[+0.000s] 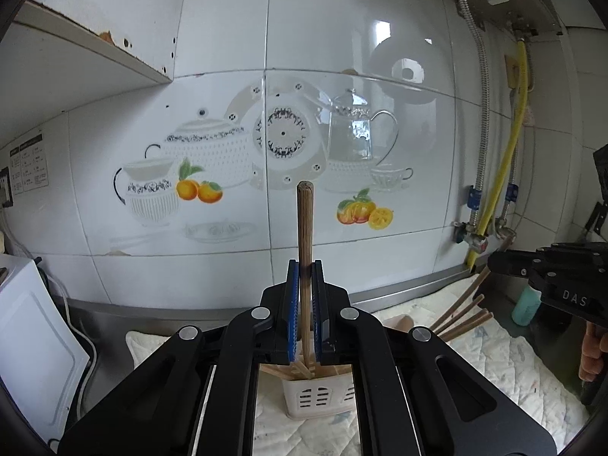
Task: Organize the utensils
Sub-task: 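Lift the left tool's chopstick into the holder while the right tool inserts its own, then open both tools to release the chopsticks and pull back from the holder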
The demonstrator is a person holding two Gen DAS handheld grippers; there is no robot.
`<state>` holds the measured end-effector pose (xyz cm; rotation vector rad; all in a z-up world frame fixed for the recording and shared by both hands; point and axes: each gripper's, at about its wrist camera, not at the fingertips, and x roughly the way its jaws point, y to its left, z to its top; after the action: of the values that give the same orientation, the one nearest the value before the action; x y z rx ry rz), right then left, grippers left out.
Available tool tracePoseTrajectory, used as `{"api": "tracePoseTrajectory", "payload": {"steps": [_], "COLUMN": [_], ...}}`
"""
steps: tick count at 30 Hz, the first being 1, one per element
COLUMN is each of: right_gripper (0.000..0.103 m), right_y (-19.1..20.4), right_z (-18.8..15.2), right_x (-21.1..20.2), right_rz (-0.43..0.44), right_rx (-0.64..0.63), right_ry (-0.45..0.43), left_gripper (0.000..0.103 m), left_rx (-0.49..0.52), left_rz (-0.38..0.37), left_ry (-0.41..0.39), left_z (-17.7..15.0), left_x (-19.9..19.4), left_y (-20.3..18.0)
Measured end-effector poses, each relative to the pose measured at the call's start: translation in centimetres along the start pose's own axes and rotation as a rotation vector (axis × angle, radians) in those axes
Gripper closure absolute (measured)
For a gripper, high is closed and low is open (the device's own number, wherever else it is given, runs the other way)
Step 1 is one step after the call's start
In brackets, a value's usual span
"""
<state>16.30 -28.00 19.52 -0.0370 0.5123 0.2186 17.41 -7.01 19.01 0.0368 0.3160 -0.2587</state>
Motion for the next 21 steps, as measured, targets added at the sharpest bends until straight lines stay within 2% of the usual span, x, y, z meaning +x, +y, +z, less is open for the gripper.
{"api": "tracePoseTrajectory", "payload": {"steps": [13,18,21], "right_gripper": [0.095,0.085,0.084], "right_y": [0.3,0.6,0.8], "right_z": [-1.0,-0.8,-0.8], "right_x": [3.2,2.5,1.6], "right_rz": [0.007,0.002,-0.003], "right_rx": [0.005,-0.001,-0.007], "right_ry": [0.057,0.04,0.022], "left_gripper": [0.097,0.096,0.095], "left_rx": [-0.014,-0.01,-0.009], "left_rz": [-0.006,-0.002,-0.003], "left_ry": [0.079,0.065,0.058], "left_z": [-1.3,-1.1,-1.1], "left_x": [2.5,1.9,1.3], "left_y": [0.8,0.7,0.8]}}
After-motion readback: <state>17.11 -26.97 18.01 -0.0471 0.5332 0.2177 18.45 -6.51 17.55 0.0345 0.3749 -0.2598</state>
